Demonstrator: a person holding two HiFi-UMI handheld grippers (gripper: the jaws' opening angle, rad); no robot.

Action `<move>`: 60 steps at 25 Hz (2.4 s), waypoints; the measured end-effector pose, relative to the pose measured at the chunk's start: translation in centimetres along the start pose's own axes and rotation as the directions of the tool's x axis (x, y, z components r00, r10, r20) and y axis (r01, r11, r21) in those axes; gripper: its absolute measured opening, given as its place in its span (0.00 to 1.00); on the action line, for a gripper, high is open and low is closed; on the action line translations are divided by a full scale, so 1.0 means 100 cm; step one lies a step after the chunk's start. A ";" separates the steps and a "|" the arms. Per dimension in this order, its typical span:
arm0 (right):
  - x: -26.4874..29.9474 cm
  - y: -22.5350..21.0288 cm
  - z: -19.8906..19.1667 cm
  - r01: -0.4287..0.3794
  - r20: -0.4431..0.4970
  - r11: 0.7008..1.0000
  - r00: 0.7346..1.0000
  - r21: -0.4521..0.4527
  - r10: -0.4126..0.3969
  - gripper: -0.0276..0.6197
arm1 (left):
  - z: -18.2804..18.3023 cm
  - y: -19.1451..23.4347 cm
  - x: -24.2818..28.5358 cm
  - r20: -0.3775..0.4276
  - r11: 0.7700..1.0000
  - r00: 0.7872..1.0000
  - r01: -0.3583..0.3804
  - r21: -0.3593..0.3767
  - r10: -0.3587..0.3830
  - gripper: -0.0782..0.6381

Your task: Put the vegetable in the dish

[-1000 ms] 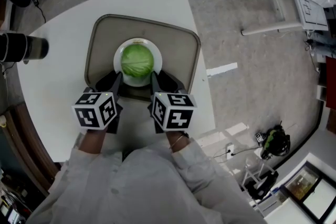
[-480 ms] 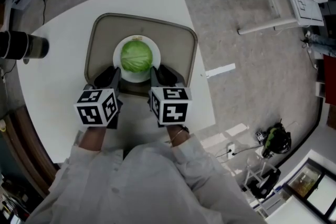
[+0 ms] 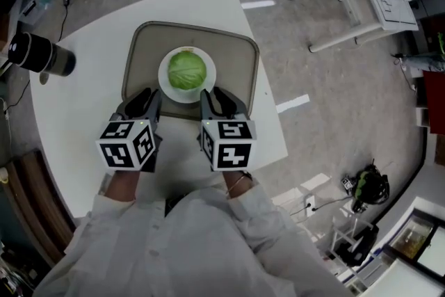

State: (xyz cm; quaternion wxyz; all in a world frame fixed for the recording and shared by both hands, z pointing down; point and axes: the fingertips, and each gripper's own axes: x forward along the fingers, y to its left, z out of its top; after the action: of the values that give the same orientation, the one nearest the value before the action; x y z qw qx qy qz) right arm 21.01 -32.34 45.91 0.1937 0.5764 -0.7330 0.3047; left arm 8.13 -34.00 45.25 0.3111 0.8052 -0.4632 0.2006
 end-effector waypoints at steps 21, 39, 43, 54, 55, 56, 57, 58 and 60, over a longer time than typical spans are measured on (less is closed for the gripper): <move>-0.171 0.194 -0.005 -0.144 0.304 0.981 0.936 -0.130 0.178 0.13 | -0.007 -0.012 -0.242 0.331 0.979 0.921 0.186 0.084 -0.204 0.20; -0.244 0.288 -0.036 -0.156 0.363 0.965 0.904 -0.211 0.226 0.08 | -0.059 -0.003 -0.357 0.392 0.964 0.882 0.225 0.140 -0.263 0.12; -0.239 0.289 -0.037 -0.166 0.336 0.960 0.911 -0.225 0.237 0.08 | -0.060 -0.001 -0.357 0.392 0.966 0.883 0.221 0.135 -0.257 0.12; -0.234 0.289 -0.038 -0.249 0.251 0.918 0.910 -0.308 0.331 0.07 | -0.066 -0.027 -0.340 0.304 0.957 0.912 0.234 0.169 -0.276 0.12; -0.234 0.289 -0.039 -0.261 0.234 0.909 0.909 -0.324 0.345 0.07 | -0.068 -0.028 -0.339 0.290 0.956 0.916 0.236 0.171 -0.278 0.12; -0.234 0.290 -0.041 -0.276 0.216 0.900 0.908 -0.339 0.360 0.07 | -0.070 -0.029 -0.338 0.276 0.956 0.920 0.238 0.173 -0.279 0.12; -0.234 0.291 -0.043 -0.291 0.196 0.889 0.906 -0.354 0.375 0.07 | -0.072 -0.029 -0.337 0.262 0.954 0.923 0.239 0.178 -0.280 0.12; -0.233 0.293 -0.044 -0.305 0.177 0.877 0.904 -0.371 0.389 0.07 | -0.074 -0.030 -0.337 0.246 0.953 0.928 0.238 0.186 -0.280 0.12; -0.233 0.295 -0.043 -0.326 0.149 0.856 0.899 -0.401 0.412 0.07 | -0.080 -0.031 -0.334 0.220 0.952 0.936 0.231 0.201 -0.274 0.12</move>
State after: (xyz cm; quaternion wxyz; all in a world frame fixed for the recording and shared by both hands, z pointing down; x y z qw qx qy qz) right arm -1.58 -8.09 27.70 0.1491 0.4089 -0.8915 0.1259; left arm -5.83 -6.59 29.65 0.2038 0.9006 -0.3715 0.0970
